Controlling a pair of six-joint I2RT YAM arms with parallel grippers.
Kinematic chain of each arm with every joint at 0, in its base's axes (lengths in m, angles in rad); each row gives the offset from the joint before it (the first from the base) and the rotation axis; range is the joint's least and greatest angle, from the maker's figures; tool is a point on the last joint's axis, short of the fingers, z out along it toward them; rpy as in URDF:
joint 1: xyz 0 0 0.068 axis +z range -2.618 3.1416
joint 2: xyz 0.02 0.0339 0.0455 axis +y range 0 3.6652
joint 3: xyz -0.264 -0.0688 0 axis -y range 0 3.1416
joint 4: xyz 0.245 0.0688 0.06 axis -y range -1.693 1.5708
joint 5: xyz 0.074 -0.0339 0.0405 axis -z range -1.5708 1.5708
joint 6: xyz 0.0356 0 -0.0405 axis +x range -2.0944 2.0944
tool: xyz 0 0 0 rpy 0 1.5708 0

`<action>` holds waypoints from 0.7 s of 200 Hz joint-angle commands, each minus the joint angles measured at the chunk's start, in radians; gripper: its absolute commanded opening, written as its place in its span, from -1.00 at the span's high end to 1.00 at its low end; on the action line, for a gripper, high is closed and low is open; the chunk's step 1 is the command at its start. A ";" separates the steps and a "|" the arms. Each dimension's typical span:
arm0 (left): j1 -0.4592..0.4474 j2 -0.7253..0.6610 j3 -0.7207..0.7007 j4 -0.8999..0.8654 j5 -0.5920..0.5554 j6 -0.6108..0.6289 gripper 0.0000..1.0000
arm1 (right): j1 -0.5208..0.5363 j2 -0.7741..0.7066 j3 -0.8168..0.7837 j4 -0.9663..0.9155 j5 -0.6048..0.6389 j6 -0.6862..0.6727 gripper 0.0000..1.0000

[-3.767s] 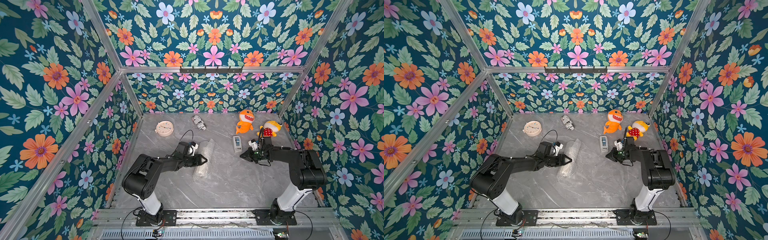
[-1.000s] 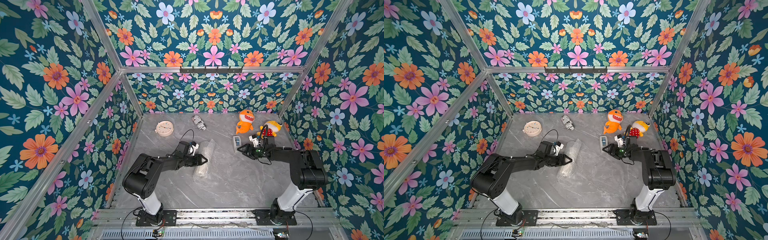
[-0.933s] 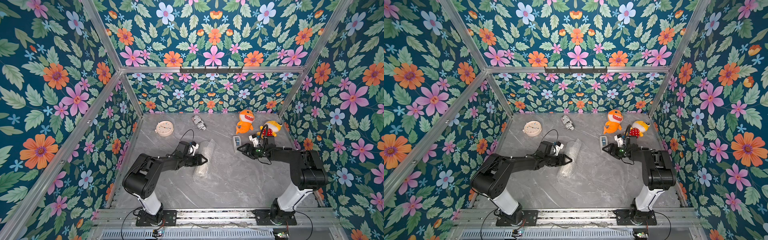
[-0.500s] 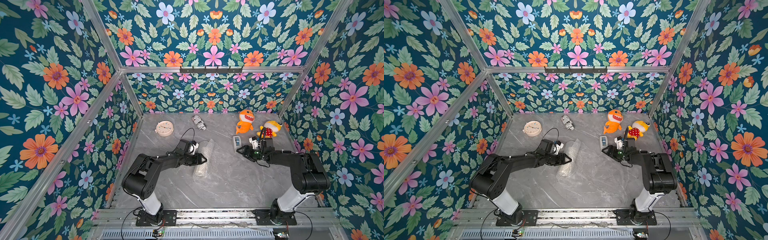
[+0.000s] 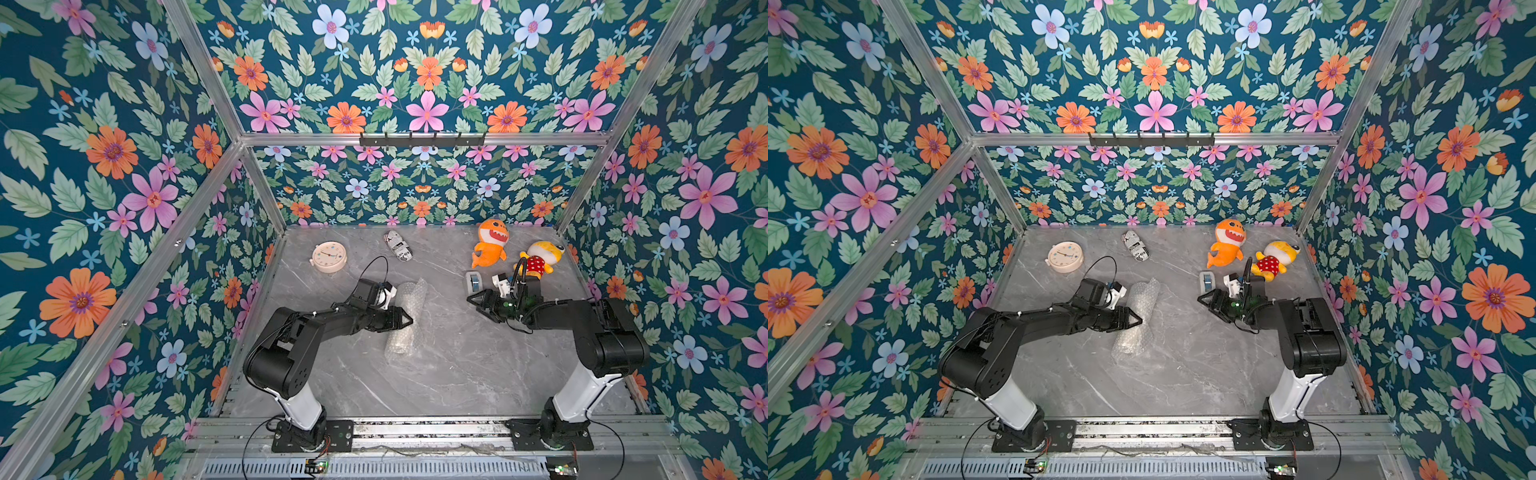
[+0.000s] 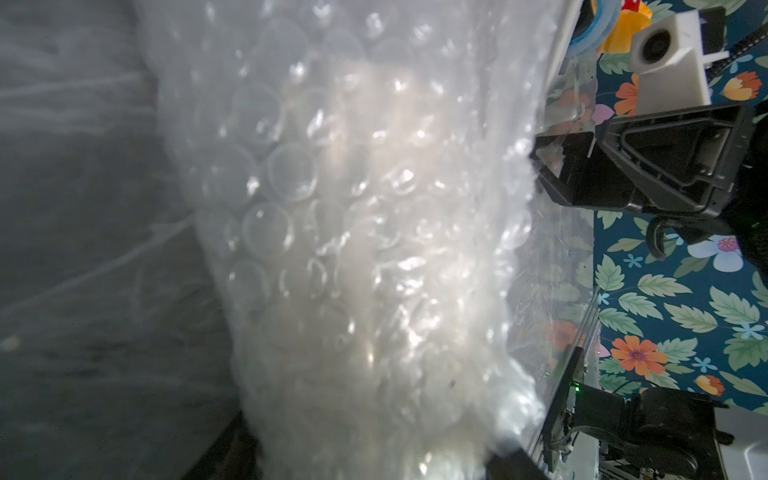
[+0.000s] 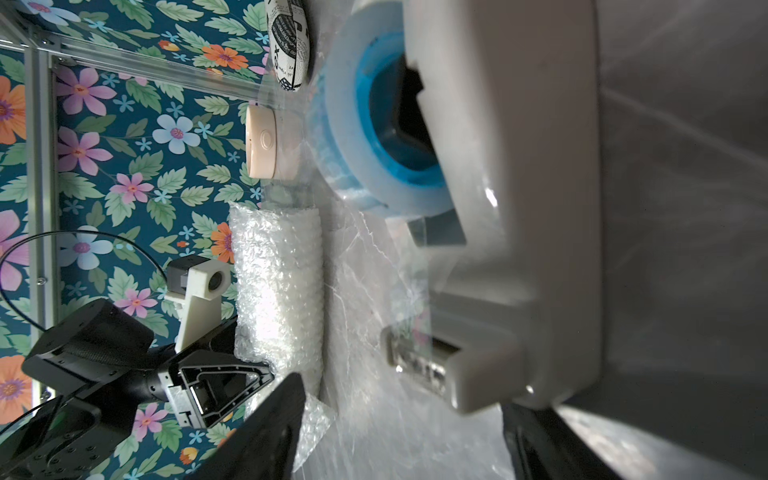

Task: Wrap vases in bubble wrap
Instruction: Tear off the tape using the Tape Cutter.

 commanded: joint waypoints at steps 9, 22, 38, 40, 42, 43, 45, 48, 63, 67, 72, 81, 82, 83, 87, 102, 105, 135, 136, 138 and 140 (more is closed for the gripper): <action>0.000 -0.002 0.000 -0.029 0.002 0.018 -0.10 | 0.002 0.032 -0.004 0.044 0.062 -0.001 -0.52; 0.002 -0.002 0.002 -0.033 0.000 0.019 -0.10 | 0.002 0.031 -0.008 0.061 0.056 -0.002 -0.51; 0.002 -0.003 0.003 -0.037 -0.002 0.020 -0.10 | 0.002 0.023 -0.015 0.071 0.053 -0.006 -0.39; 0.002 -0.003 0.004 -0.038 -0.002 0.020 -0.10 | 0.002 0.023 -0.015 0.072 0.052 -0.005 -0.36; 0.002 -0.003 0.005 -0.039 -0.003 0.021 -0.10 | 0.002 0.022 -0.015 0.071 0.051 -0.005 -0.35; 0.002 -0.004 0.004 -0.038 -0.003 0.021 -0.10 | 0.002 0.022 -0.015 0.072 0.051 -0.005 -0.34; 0.002 -0.004 0.003 -0.039 -0.003 0.020 -0.10 | 0.002 0.021 -0.016 0.071 0.050 -0.005 -0.32; 0.002 -0.004 0.004 -0.039 -0.003 0.020 -0.10 | 0.002 0.020 -0.016 0.074 0.050 -0.006 -0.29; 0.002 -0.004 0.003 -0.039 -0.005 0.020 -0.10 | 0.002 0.008 -0.025 0.077 0.057 -0.006 -0.22; 0.002 -0.004 0.002 -0.038 -0.005 0.020 -0.10 | 0.002 0.003 -0.027 0.076 0.061 -0.006 -0.22; 0.002 -0.004 0.002 -0.038 -0.005 0.020 -0.10 | 0.002 -0.001 -0.029 0.077 0.066 -0.008 -0.22; 0.002 -0.004 0.001 -0.038 -0.006 0.020 -0.10 | 0.002 -0.001 -0.030 0.077 0.068 -0.010 -0.22; 0.002 -0.004 0.001 -0.038 -0.005 0.020 -0.10 | 0.002 -0.002 -0.030 0.077 0.068 -0.009 -0.22; 0.002 -0.004 0.001 -0.038 -0.005 0.020 -0.10 | 0.002 -0.002 -0.030 0.078 0.068 -0.009 -0.22; 0.002 -0.004 0.000 -0.038 -0.006 0.020 -0.10 | 0.002 -0.002 -0.030 0.080 0.068 -0.010 -0.22; 0.003 -0.002 0.003 -0.043 -0.006 0.021 -0.10 | 0.002 0.004 -0.027 0.086 0.070 -0.007 -0.22; 0.003 -0.002 0.003 -0.043 -0.006 0.021 -0.10 | 0.002 0.006 -0.026 0.085 0.071 -0.007 -0.22; 0.003 -0.005 0.003 -0.049 -0.009 0.024 -0.10 | 0.001 0.022 0.003 0.078 0.053 -0.010 -0.05; 0.003 -0.005 0.004 -0.050 -0.010 0.024 -0.10 | 0.001 0.022 0.004 0.077 0.052 -0.010 -0.04; 0.003 -0.004 0.004 -0.050 -0.010 0.024 -0.10 | 0.001 0.023 0.005 0.076 0.050 -0.011 -0.03; 0.003 -0.004 0.004 -0.050 -0.011 0.024 -0.09 | 0.001 0.025 0.007 0.076 0.047 -0.010 0.01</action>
